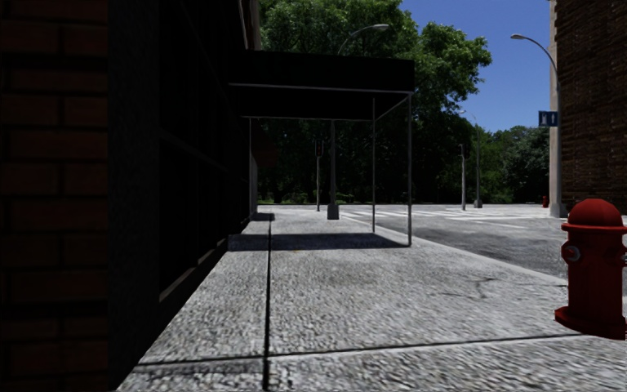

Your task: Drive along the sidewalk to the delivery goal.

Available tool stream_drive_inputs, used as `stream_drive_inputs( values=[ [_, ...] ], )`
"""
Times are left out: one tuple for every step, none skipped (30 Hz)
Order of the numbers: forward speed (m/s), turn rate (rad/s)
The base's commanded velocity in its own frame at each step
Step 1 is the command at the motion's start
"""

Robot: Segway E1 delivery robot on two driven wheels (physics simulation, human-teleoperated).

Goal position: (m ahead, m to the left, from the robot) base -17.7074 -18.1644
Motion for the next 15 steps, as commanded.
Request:
stream_drive_inputs(
  values=[
    [2.0,0.0],
    [2.0,0.0],
    [2.0,0.0],
    [2.0,0.0],
    [2.0,0.0],
    [2.0,0.0],
    [2.0,0.0],
    [2.0,0.0],
    [2.0,0.0],
    [2.0,0.0],
    [2.0,0.0],
    [2.0,0.0],
    [2.0,0.0],
    [2.0,0.0],
    [2.0,0.0]
  ],
)
